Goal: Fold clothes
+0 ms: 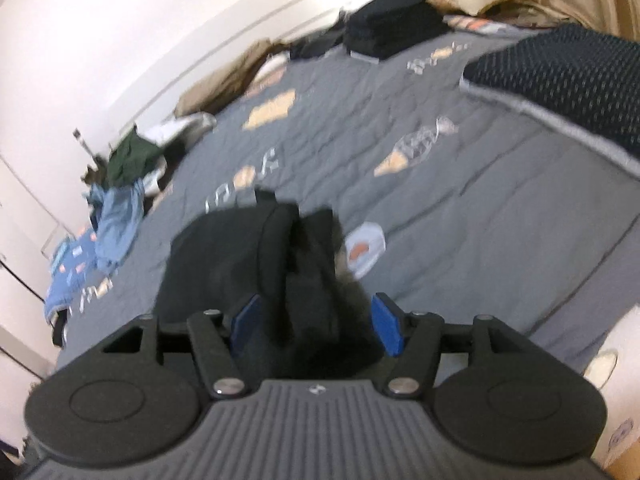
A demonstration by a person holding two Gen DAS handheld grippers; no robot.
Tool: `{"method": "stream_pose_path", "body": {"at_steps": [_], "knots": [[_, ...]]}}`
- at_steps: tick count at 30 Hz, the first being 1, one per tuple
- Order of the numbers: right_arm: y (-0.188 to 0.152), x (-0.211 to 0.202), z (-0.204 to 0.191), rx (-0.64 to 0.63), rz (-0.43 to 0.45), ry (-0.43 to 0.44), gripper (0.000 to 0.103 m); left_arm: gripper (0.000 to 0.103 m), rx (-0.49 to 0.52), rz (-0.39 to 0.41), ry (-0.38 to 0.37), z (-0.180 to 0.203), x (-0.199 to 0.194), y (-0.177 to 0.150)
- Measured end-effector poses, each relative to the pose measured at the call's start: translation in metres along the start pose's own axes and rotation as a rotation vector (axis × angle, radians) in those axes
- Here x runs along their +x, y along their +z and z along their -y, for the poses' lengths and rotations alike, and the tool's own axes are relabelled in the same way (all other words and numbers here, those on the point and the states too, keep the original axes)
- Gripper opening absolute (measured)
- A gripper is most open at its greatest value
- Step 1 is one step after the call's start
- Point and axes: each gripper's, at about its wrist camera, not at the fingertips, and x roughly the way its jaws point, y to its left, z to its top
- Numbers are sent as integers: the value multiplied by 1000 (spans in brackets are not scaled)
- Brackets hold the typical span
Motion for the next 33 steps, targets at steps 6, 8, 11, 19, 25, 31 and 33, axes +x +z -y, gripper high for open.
{"method": "stream_pose_path", "body": {"at_steps": [6,8,11,19,25,31,33], "knots": [[48,24,-2,19,21,65,70,78,-35,17,-23,1,0,-2],[66,44,-10,-20,12,50,71,78,-64,19,-25,-4,0,-3],[88,78,-19,-45,-27,78,74,81,-112,21,-14,-13,2,-3],[98,167,-16,-76,-206,163,74,82,-211,30,6,-33,6,0],[90,192,-10,-68,-266,189,74,82,-315,37,-39,-50,19,17],[95,204,-17,-73,-269,197,74,86,-347,24,-81,-57,61,69],[99,207,-19,-78,-274,194,74,87,-358,17,-95,-57,78,88]]}}
